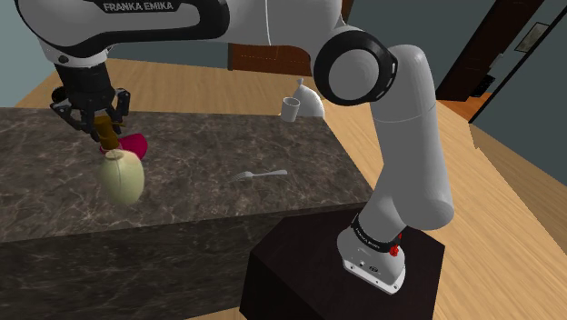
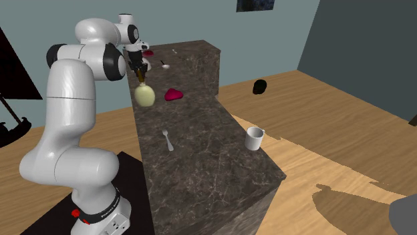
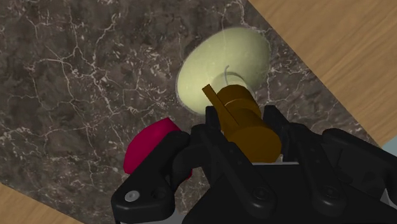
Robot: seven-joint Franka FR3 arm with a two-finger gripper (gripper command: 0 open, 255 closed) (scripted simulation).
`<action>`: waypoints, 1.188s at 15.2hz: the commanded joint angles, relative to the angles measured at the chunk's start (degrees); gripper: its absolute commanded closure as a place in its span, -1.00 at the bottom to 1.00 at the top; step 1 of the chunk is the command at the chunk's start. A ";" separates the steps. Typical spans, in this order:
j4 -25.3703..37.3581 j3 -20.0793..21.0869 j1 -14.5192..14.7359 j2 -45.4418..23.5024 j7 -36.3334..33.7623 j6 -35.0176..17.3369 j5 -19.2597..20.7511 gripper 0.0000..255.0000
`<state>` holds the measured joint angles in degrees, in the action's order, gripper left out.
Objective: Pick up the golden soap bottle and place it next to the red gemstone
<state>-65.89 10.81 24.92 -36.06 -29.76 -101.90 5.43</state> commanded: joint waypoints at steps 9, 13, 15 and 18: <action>4.31 0.02 0.27 -0.23 0.12 4.00 -0.01 -1.00; 9.09 0.00 0.63 -1.01 0.24 7.98 0.05 -1.00; 9.13 -0.01 0.64 -1.04 0.24 8.00 0.06 -1.00; 9.13 -0.01 0.64 -1.04 0.24 8.00 0.06 -1.00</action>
<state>-56.77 10.81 25.56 -37.09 -29.52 -93.91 5.49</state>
